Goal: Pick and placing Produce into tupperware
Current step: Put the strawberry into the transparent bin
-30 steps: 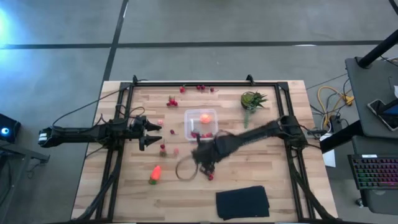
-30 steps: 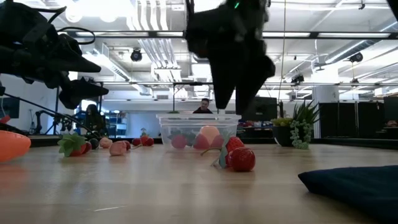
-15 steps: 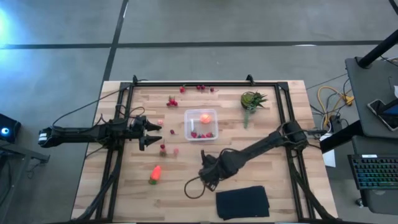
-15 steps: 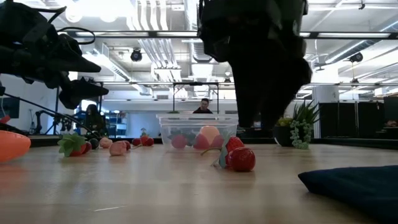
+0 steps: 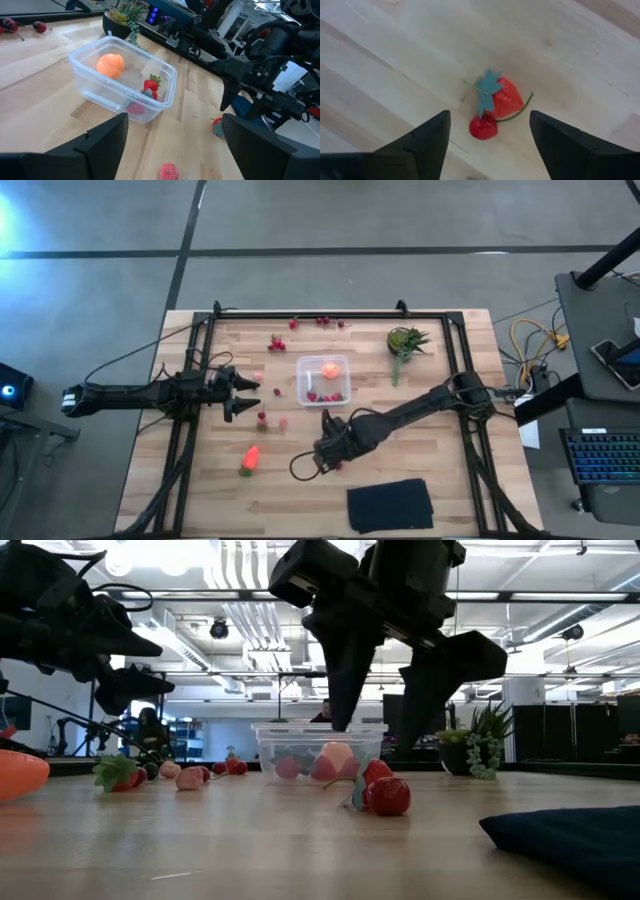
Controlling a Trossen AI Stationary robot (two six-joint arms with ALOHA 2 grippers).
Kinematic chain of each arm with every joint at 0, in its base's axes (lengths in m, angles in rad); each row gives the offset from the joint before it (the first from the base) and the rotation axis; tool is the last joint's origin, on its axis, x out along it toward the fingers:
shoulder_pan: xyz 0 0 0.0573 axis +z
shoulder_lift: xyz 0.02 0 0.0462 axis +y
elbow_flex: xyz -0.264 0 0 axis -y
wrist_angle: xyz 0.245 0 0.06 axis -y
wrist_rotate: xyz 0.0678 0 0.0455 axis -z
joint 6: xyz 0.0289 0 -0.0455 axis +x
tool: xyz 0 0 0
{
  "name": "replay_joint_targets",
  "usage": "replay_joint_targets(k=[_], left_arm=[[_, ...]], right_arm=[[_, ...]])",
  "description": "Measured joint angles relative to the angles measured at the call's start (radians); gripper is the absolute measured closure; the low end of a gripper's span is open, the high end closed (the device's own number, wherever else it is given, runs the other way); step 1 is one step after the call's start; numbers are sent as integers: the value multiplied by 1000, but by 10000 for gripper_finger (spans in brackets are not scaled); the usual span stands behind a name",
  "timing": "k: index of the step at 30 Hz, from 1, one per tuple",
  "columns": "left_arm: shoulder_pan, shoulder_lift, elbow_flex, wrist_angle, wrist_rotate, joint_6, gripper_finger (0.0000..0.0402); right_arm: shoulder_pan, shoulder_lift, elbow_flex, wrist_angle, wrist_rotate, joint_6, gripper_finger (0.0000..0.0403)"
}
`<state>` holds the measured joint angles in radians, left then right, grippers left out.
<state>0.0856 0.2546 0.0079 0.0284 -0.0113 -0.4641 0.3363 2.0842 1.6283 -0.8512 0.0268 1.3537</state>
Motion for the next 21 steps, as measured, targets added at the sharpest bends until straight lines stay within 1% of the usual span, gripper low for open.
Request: replay_joint_targets(k=[4,11,16,21], left_arm=[[0,0,0,0,0,0,95],[0,0,0,0,0,0,95],[0,0,0,0,0,0,95],[0,0,0,0,0,0,95]], right_arm=[[0,0,-10,4,11,-23,142],[0,1,-37,6,88,-195,142],[-8,1,-45,28,93,-238,142],[-8,2,-47,57,76,-256,142]])
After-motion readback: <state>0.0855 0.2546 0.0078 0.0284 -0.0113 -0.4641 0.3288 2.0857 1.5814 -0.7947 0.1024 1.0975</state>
